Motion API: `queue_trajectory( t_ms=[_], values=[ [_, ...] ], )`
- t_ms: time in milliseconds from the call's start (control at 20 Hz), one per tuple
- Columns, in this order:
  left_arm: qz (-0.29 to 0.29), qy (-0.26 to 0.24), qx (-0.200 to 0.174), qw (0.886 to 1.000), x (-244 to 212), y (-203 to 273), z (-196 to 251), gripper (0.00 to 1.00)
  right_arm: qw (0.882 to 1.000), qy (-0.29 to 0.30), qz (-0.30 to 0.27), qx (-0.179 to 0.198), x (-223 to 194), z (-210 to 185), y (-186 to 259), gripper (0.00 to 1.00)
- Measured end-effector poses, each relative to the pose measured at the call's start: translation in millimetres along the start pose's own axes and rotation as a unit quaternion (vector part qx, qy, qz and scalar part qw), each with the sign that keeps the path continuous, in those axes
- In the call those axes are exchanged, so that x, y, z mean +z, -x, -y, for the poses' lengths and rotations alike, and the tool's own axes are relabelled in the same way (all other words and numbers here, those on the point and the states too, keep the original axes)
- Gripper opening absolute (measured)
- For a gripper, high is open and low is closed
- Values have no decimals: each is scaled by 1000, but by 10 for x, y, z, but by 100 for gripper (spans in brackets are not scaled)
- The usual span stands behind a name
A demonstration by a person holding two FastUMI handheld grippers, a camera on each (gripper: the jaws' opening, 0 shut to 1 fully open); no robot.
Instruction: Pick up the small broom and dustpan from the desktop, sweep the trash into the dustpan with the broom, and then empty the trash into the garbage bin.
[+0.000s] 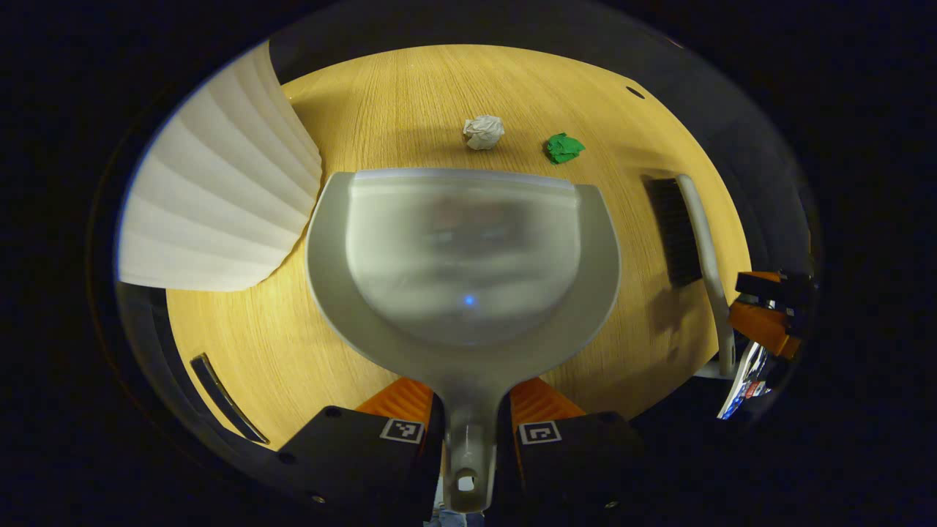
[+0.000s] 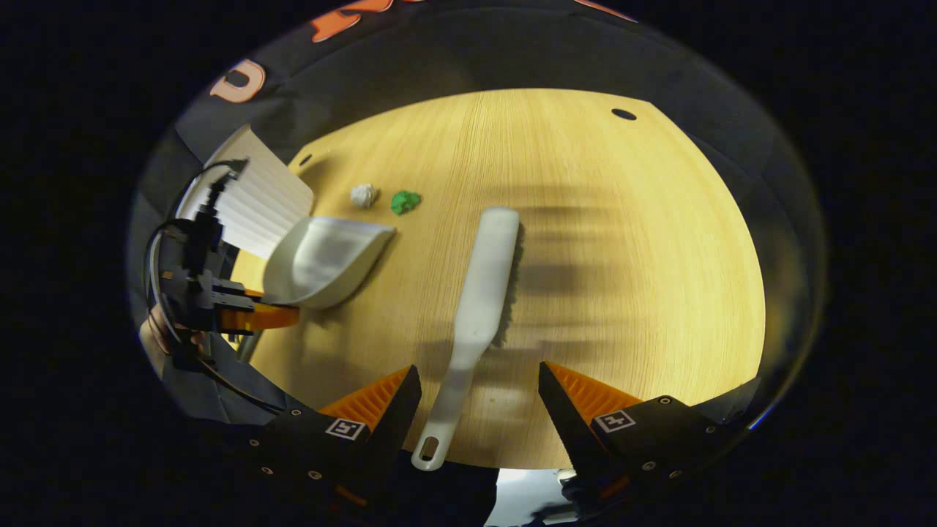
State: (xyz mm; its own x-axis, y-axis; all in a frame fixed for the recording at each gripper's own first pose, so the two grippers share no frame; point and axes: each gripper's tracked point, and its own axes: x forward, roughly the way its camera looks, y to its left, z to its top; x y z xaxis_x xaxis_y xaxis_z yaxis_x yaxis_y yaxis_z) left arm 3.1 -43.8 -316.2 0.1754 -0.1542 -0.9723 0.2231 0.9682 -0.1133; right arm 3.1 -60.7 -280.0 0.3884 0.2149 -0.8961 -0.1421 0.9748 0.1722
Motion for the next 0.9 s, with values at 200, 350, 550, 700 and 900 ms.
queue_trajectory(
  t_ms=[200,350,550,700,900],
  values=[
    [18,-32,-14,999,-74,65,-24,33,997,24,-66,-17,-161,-56,-231,98],
    [38,-59,-19,997,-48,174,-65,33,995,22,-93,-30,-215,-58,-345,98],
    [42,-63,-38,996,-30,260,-107,33,992,35,-103,-57,-228,-27,-402,98],
    [36,-51,-51,997,-82,228,-123,33,990,35,-110,-79,-274,30,-446,94],
    [44,-62,-54,996,-104,249,-179,33,989,36,-106,-97,-294,91,-493,29]
  ],
)
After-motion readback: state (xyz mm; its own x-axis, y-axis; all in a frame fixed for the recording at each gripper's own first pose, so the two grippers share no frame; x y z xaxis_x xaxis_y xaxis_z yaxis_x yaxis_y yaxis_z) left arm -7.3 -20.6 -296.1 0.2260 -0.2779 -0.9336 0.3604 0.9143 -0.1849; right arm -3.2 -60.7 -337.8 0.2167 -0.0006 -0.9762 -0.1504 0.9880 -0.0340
